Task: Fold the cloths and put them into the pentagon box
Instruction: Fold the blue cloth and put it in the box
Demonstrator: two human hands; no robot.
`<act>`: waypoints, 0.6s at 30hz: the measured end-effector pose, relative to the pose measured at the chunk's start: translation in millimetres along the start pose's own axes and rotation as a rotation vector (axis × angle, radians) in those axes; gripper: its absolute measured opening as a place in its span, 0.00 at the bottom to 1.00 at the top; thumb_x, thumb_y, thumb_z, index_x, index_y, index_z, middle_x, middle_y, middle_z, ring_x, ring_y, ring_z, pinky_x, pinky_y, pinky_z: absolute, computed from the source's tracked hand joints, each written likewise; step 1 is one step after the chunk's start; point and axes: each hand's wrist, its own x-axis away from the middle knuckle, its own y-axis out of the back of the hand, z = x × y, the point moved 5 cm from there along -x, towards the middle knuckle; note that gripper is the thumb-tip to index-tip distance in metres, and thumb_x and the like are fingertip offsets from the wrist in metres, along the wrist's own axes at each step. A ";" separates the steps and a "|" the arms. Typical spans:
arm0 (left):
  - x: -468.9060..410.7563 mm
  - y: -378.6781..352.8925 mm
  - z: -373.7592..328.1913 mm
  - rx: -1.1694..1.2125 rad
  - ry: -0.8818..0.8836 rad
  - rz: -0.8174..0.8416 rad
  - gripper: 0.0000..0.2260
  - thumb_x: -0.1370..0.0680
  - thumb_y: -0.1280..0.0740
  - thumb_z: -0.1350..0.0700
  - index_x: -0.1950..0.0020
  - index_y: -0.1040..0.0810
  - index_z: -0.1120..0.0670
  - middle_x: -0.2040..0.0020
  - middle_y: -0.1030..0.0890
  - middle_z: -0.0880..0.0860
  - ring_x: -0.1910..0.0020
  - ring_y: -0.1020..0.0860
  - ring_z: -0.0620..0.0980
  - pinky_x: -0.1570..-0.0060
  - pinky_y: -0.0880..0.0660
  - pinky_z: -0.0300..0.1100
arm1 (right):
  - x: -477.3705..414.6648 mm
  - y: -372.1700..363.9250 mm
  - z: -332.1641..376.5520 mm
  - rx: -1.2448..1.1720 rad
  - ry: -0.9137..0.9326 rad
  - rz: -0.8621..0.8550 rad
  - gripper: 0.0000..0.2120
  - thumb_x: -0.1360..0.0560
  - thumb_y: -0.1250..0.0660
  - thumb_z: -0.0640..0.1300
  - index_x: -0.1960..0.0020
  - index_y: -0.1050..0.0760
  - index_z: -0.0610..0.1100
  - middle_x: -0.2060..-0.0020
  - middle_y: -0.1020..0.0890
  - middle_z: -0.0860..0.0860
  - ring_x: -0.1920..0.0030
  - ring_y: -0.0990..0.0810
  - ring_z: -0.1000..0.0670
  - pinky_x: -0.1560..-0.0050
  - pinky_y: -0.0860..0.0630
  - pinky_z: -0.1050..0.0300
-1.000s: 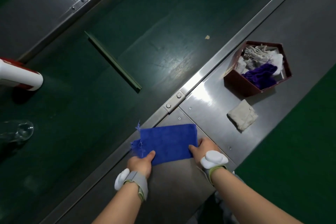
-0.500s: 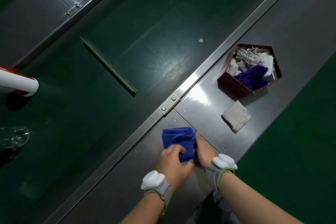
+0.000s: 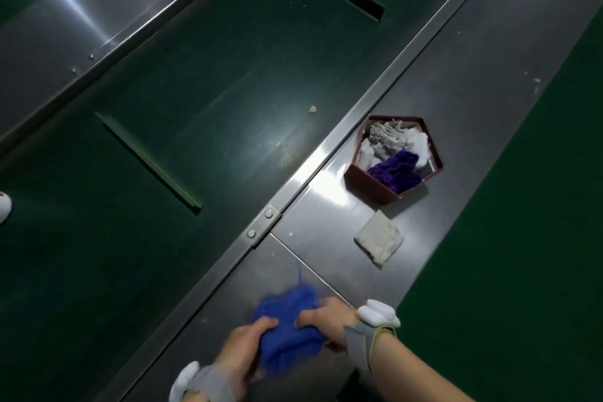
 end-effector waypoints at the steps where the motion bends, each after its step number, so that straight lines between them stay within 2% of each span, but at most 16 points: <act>1: 6.2 -11.4 -3.1 0.070 0.027 0.087 0.07 0.27 0.34 0.64 0.54 0.20 0.68 0.60 0.16 0.67 0.68 0.18 0.59 0.72 0.21 0.45 | 8.1 7.9 1.1 -0.036 0.008 0.040 0.09 0.46 0.30 0.49 0.69 0.22 0.44 0.76 0.22 0.53 0.75 0.25 0.54 0.73 0.32 0.63; 3: 18.0 -27.3 -14.0 0.125 -0.036 0.173 0.08 0.28 0.35 0.70 0.50 0.21 0.69 0.60 0.16 0.65 0.68 0.17 0.58 0.72 0.20 0.44 | 20.9 19.3 1.8 -0.181 0.056 0.096 0.10 0.46 0.30 0.44 0.65 0.20 0.43 0.71 0.18 0.50 0.69 0.21 0.51 0.66 0.26 0.60; 4: 24.3 -37.0 -23.1 0.113 -0.097 0.202 0.09 0.30 0.34 0.71 0.50 0.22 0.67 0.61 0.16 0.64 0.67 0.17 0.57 0.70 0.20 0.44 | 27.4 27.6 4.1 -0.256 0.083 0.100 0.12 0.44 0.28 0.42 0.61 0.19 0.41 0.64 0.15 0.45 0.62 0.17 0.47 0.58 0.22 0.56; 6: 37.7 -60.8 -49.9 0.013 -0.239 0.238 0.15 0.35 0.29 0.66 0.49 0.22 0.62 0.58 0.15 0.60 0.61 0.17 0.56 0.63 0.20 0.46 | 40.7 54.6 12.4 -0.340 0.138 0.066 0.18 0.39 0.24 0.42 0.51 0.19 0.37 0.53 0.15 0.40 0.50 0.17 0.41 0.44 0.22 0.49; 9: 59.8 -98.8 -101.0 -0.093 -0.429 0.288 0.18 0.36 0.28 0.58 0.47 0.21 0.58 0.53 0.15 0.57 0.56 0.18 0.51 0.58 0.21 0.43 | 58.6 101.7 34.3 -0.399 0.224 0.029 0.20 0.37 0.22 0.43 0.48 0.20 0.36 0.53 0.14 0.40 0.52 0.16 0.44 0.50 0.20 0.53; 12: 72.8 -136.9 -153.6 -0.140 -0.532 0.335 0.13 0.29 0.29 0.58 0.46 0.22 0.57 0.53 0.15 0.55 0.56 0.17 0.50 0.59 0.21 0.42 | 70.8 155.5 66.1 -0.351 0.298 -0.058 0.12 0.33 0.25 0.41 0.52 0.19 0.37 0.55 0.15 0.38 0.56 0.17 0.42 0.51 0.23 0.46; 15: 78.9 -167.3 -195.8 -0.138 -0.556 0.368 0.07 0.23 0.35 0.60 0.46 0.22 0.57 0.60 0.17 0.55 0.68 0.20 0.49 0.72 0.25 0.37 | 71.0 204.8 101.2 -0.285 0.408 -0.168 0.09 0.28 0.32 0.37 0.51 0.21 0.32 0.53 0.17 0.33 0.57 0.19 0.41 0.51 0.24 0.43; 16: 81.6 -170.1 -205.6 -0.125 -0.558 0.377 0.08 0.23 0.37 0.61 0.46 0.22 0.56 0.62 0.18 0.55 0.72 0.22 0.49 0.76 0.27 0.37 | 73.3 211.7 113.1 -0.280 0.462 -0.160 0.09 0.27 0.33 0.36 0.51 0.22 0.31 0.55 0.17 0.32 0.59 0.19 0.42 0.53 0.23 0.45; 18: 82.1 -184.3 -223.5 -0.043 -0.569 0.430 0.12 0.22 0.39 0.62 0.42 0.24 0.50 0.59 0.17 0.53 0.71 0.21 0.48 0.76 0.26 0.38 | 71.1 228.4 131.5 -0.349 0.526 -0.060 0.05 0.25 0.38 0.32 0.52 0.24 0.34 0.66 0.17 0.38 0.71 0.19 0.46 0.70 0.21 0.56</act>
